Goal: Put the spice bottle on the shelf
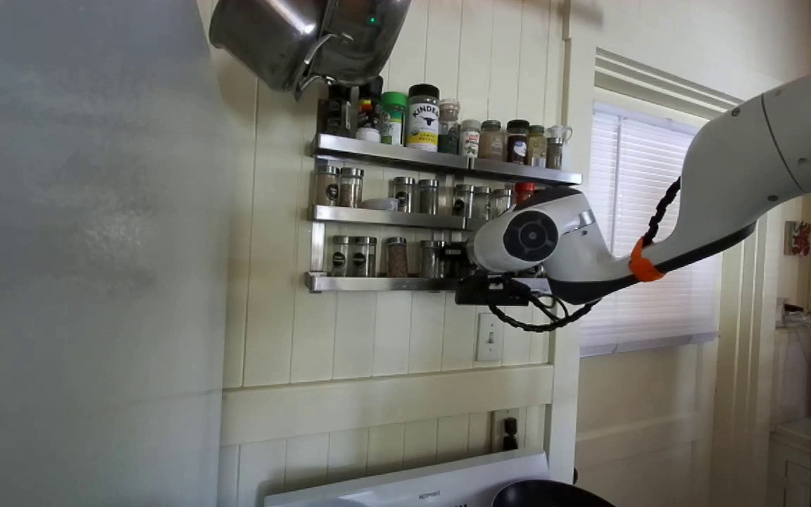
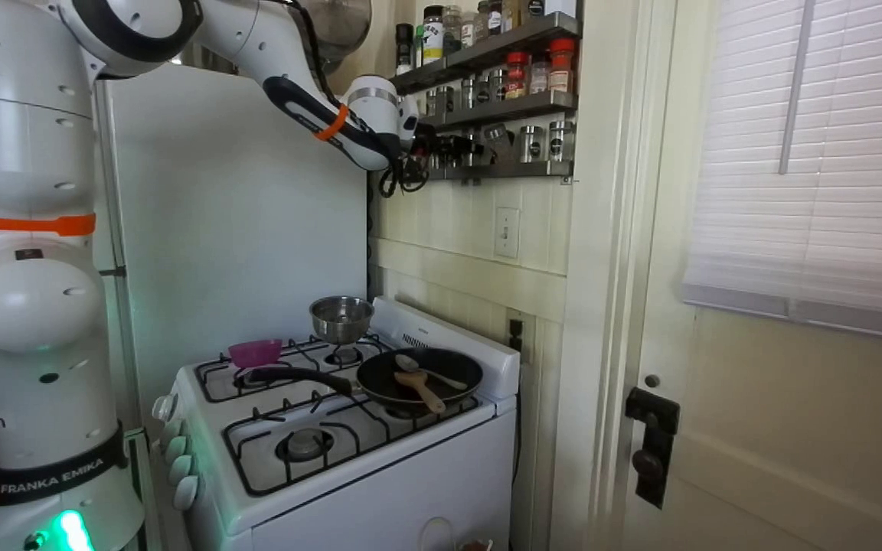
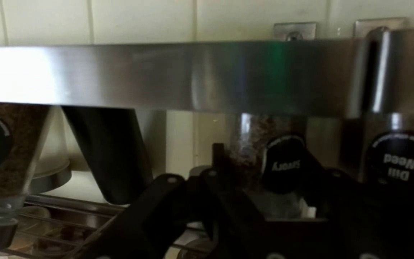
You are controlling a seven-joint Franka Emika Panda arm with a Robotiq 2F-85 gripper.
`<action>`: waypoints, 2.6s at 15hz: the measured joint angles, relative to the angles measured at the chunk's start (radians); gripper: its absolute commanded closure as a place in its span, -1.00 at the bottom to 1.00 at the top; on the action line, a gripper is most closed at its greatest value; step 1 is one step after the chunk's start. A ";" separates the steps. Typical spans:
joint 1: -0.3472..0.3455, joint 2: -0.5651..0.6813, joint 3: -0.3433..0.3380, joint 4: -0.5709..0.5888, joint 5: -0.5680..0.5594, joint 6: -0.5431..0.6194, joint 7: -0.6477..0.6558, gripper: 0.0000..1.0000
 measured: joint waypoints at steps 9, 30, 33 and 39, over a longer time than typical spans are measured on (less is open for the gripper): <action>0.000 0.012 0.002 0.013 0.073 0.001 -0.060 -1.00; 0.001 0.005 0.005 -0.013 0.100 0.002 -0.079 -0.36; 0.003 -0.013 0.009 -0.031 0.099 0.002 -0.078 -0.29; 0.004 -0.080 0.022 -0.108 0.092 0.001 -0.064 -0.37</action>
